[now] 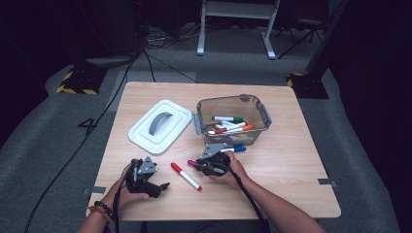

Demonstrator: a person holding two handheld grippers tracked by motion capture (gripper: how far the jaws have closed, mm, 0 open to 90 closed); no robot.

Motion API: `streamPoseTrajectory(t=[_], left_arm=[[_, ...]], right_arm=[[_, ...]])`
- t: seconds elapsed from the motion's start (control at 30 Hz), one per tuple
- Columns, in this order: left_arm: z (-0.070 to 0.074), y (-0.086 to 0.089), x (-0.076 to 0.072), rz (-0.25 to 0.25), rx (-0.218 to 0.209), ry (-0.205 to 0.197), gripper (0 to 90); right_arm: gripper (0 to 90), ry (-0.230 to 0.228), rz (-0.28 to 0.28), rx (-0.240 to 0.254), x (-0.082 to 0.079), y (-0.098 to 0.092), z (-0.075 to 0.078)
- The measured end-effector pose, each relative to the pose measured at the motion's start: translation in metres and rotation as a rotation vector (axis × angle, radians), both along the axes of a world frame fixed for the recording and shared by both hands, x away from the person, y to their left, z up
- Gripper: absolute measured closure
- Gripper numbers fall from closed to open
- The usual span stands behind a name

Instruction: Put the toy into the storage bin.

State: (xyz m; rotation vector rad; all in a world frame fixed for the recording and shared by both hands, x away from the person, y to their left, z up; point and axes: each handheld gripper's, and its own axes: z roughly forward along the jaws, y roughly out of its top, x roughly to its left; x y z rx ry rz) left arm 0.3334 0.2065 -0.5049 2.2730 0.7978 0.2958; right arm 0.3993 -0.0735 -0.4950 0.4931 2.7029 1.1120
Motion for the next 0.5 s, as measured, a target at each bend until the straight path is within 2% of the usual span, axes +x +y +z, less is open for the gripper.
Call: streamPoseTrajectory(t=[0.2, 0.27, 0.33, 0.37, 0.5], left_arm=[[0.000, 0.000, 0.000, 0.000, 0.000, 0.000, 11.1], [0.000, 0.000, 0.000, 0.000, -0.001, 0.001, 11.1], [0.000, 0.000, 0.000, 0.000, 0.000, 0.000, 11.1], [0.000, 0.000, 0.000, -0.001, 0.000, 0.000, 11.1], [0.000, 0.000, 0.000, 0.002, -0.002, 0.001, 11.1]], right_arm=[[74.6, 0.016, 0.042, -0.017, -0.002, -0.011, 0.003], [74.6, 0.024, 0.063, 0.000, -0.004, -0.019, 0.008], [74.6, 0.010, 0.073, 0.015, -0.009, -0.029, 0.017], [74.6, 0.013, 0.076, 0.035, -0.011, -0.034, 0.021], [74.7, -0.022, 0.069, 0.101, -0.018, -0.056, 0.043]])
